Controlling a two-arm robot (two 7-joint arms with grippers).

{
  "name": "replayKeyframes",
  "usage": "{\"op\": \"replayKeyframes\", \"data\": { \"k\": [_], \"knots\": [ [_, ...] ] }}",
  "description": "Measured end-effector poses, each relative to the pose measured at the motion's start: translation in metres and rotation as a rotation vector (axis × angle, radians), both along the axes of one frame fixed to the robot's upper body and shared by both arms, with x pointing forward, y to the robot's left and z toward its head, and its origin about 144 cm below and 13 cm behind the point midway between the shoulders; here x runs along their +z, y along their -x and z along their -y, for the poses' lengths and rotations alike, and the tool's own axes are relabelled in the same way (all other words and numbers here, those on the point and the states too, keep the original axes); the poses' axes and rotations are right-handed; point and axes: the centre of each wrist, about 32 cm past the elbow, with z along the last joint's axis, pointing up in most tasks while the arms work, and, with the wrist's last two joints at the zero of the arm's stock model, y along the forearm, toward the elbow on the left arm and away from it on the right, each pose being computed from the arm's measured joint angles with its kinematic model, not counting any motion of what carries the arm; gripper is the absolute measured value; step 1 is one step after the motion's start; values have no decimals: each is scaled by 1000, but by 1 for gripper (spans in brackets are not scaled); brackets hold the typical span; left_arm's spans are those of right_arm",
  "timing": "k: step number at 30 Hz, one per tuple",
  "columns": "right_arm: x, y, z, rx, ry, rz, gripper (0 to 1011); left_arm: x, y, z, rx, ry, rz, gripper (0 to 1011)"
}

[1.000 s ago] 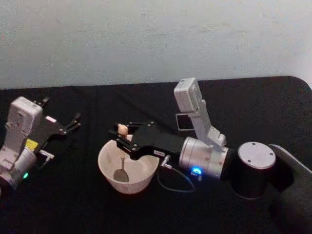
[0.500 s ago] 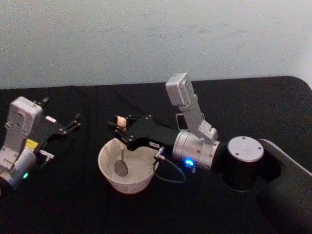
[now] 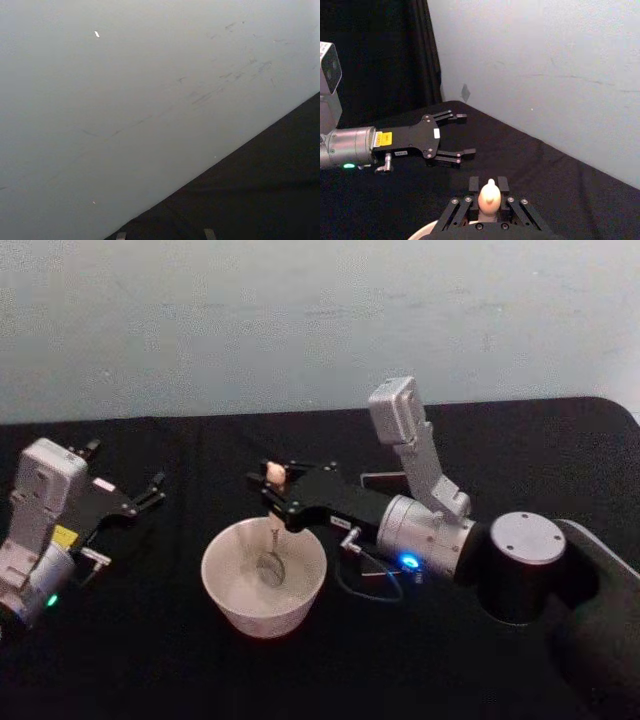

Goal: Pick up the stirring spoon with one hand, stir inside the cup, then place it back in its original position.

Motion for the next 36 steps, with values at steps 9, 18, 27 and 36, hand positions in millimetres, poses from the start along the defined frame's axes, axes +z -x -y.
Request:
{"op": "replayKeyframes", "data": {
  "k": [9,18,27,36],
  "knots": [
    [3,9,15,6,-2,-5,215,0,0,0,0,0,0,1001],
    [5,24,25,39,-9,-12,215,0,0,0,0,0,0,1001],
    [3,30,11,81,-18,-26,215,0,0,0,0,0,0,1001],
    [0,26,-8,104,-16,-29,215,0,0,0,0,0,0,1001]
  ]
}}
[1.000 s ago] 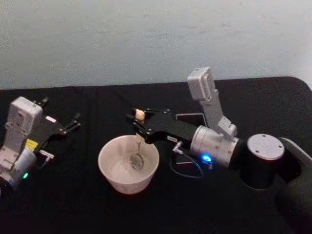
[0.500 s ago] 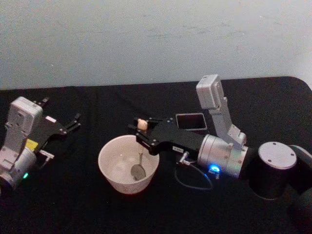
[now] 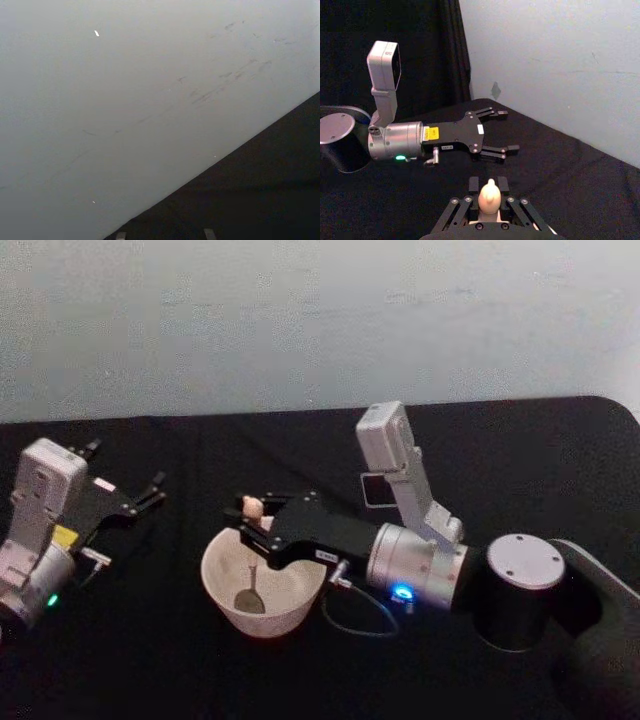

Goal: Pick up the stirring spoon with one hand, stir inside the cup, then place it back in its original position.

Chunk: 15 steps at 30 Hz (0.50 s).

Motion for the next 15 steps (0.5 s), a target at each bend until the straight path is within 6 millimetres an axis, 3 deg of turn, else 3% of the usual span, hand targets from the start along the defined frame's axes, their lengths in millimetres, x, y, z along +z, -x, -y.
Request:
{"op": "replayKeyframes", "data": {
  "k": [15],
  "knots": [
    [-3,-21,-21,-43,22,12,215,0,0,0,0,0,0,1001]
  ]
}}
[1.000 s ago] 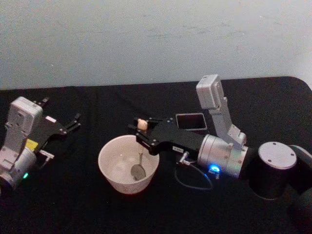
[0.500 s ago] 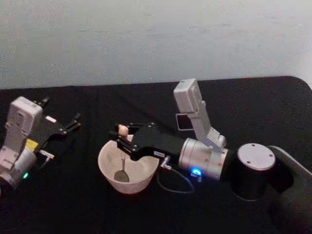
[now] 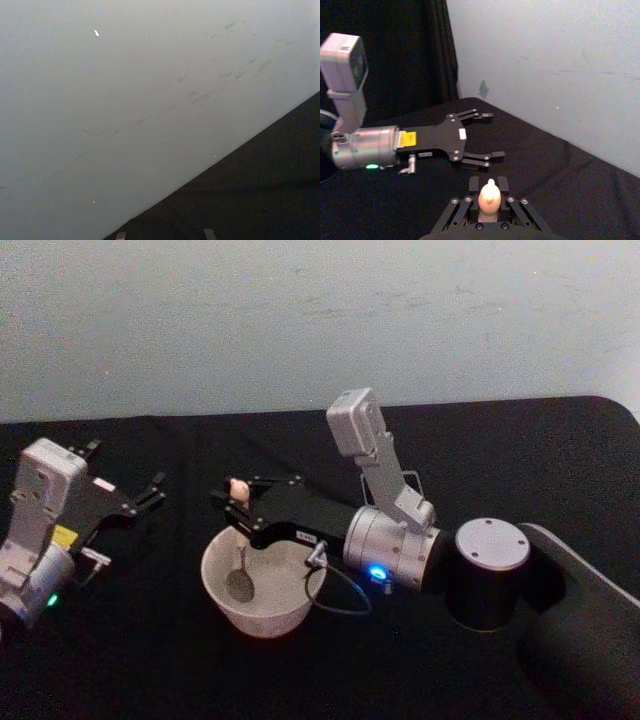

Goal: Pick up the stirring spoon with one hand, stir inside the cup, then place it back in its original position.

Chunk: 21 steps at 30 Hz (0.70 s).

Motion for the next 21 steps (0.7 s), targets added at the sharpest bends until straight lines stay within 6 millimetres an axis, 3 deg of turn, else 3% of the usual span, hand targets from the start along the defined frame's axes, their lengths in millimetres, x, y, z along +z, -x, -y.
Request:
{"op": "replayKeyframes", "data": {
  "k": [21],
  "knots": [
    [6,-8,25,-64,23,31,215,0,0,0,0,0,0,1001]
  ]
}}
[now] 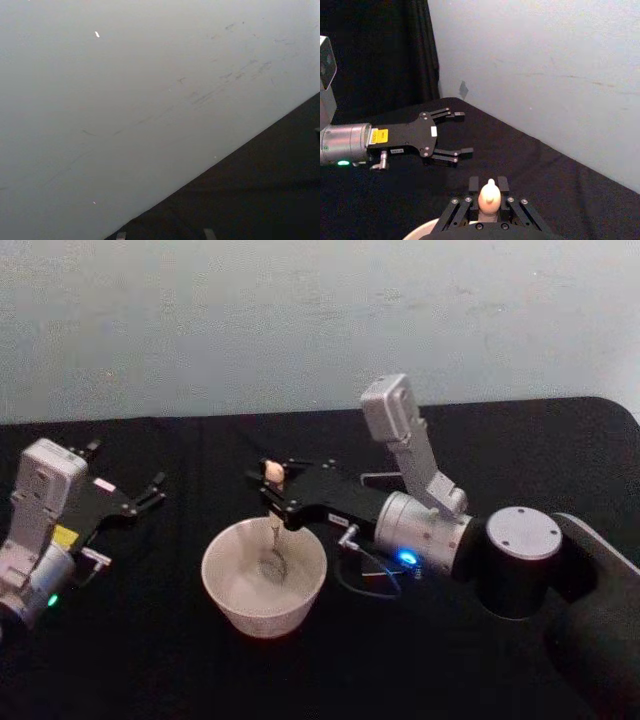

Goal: Pick up the stirring spoon with one hand, stir inside the cup, then place it back in its original position.

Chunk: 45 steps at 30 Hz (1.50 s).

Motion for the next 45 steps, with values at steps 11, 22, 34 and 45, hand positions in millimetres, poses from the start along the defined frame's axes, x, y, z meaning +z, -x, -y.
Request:
{"op": "replayKeyframes", "data": {
  "k": [11,22,34,45],
  "knots": [
    [3,15,19,36,0,1,215,0,0,0,0,0,0,1001],
    [3,29,18,89,-10,-16,215,0,0,0,0,0,0,1001],
    [3,27,-1,94,-34,-23,215,0,0,0,0,0,0,1001],
    [11,21,-1,64,-59,-8,215,0,0,0,0,0,0,1002]
  ]
}}
